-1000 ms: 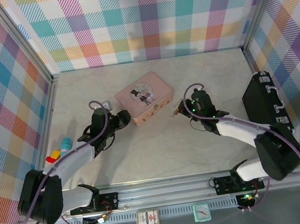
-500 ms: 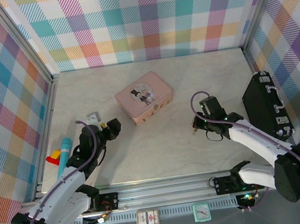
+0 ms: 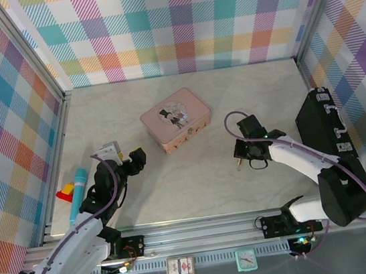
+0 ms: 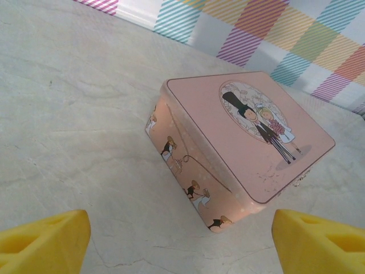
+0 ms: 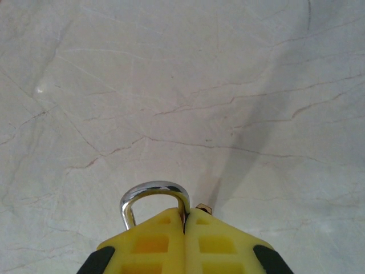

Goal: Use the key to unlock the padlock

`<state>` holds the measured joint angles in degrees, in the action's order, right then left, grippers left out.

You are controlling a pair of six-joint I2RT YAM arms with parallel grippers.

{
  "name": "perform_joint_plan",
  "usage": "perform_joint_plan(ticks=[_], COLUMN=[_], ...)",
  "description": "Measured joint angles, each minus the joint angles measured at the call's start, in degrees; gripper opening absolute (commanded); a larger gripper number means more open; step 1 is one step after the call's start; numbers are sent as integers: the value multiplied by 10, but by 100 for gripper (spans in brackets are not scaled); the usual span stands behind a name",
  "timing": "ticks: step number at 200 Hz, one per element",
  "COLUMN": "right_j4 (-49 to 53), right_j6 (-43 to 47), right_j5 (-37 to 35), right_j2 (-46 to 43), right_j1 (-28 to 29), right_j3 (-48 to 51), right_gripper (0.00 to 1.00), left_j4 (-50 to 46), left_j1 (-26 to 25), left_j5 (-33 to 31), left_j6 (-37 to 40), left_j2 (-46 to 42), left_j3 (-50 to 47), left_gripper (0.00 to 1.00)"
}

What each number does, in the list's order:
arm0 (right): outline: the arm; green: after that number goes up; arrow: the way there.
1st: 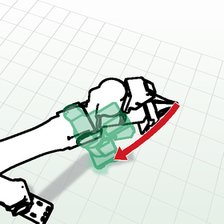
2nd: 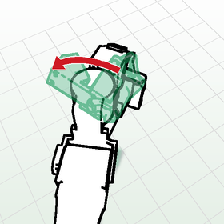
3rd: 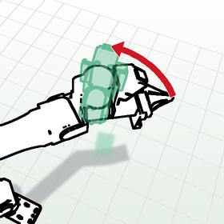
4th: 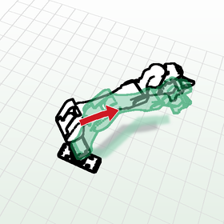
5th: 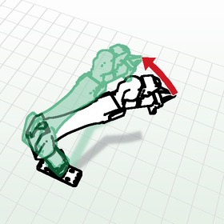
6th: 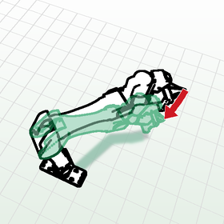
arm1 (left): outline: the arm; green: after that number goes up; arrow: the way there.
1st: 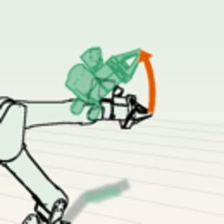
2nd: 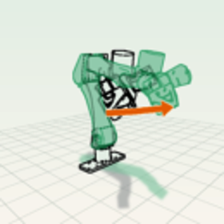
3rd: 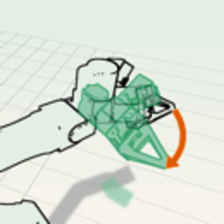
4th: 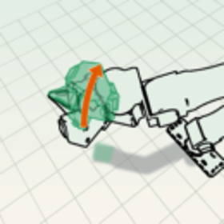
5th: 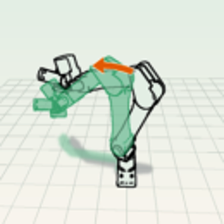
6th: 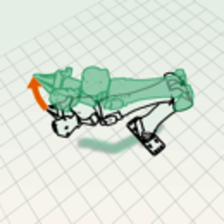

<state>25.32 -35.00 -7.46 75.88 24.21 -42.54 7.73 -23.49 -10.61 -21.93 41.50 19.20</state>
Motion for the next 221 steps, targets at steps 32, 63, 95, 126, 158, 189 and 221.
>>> perform_joint_plan(ticks=[32, 63, 95, 126, 158, 189, 221], right_j4=[-15, -30, -39, -45, -45, -43, -28], right_j6=[1, 7, 12, 16, 21, 29, 35], right_j5=[6, 11, 15, 17, 17, 17, 19], right_j2=[47, 103, 145, 156, 156, 151, 110], right_j1=[-3, -5, -5, -5, -5, -5, -5], right_j3=[-26, -49, -65, -67, -68, -68, -68], right_gripper=[0, 0, 0, 7, 15, 19, 24], left_j4=[2, 4, 4, 4, 4, 4, 4], left_j1=[0, 0, 0, 0, 0, 0, 0], left_j5=[1, 1, 1, 0, 0, 0, -2], left_j6=[6, 6, 8, 10, 17, 21, 25], left_j2=[0, -2, -7, -9, -9, -9, -9], left_j3=[-3, -3, -3, -3, -3, -3, -3], left_gripper=[89, 91, 93, 94, 94, 95, 96])
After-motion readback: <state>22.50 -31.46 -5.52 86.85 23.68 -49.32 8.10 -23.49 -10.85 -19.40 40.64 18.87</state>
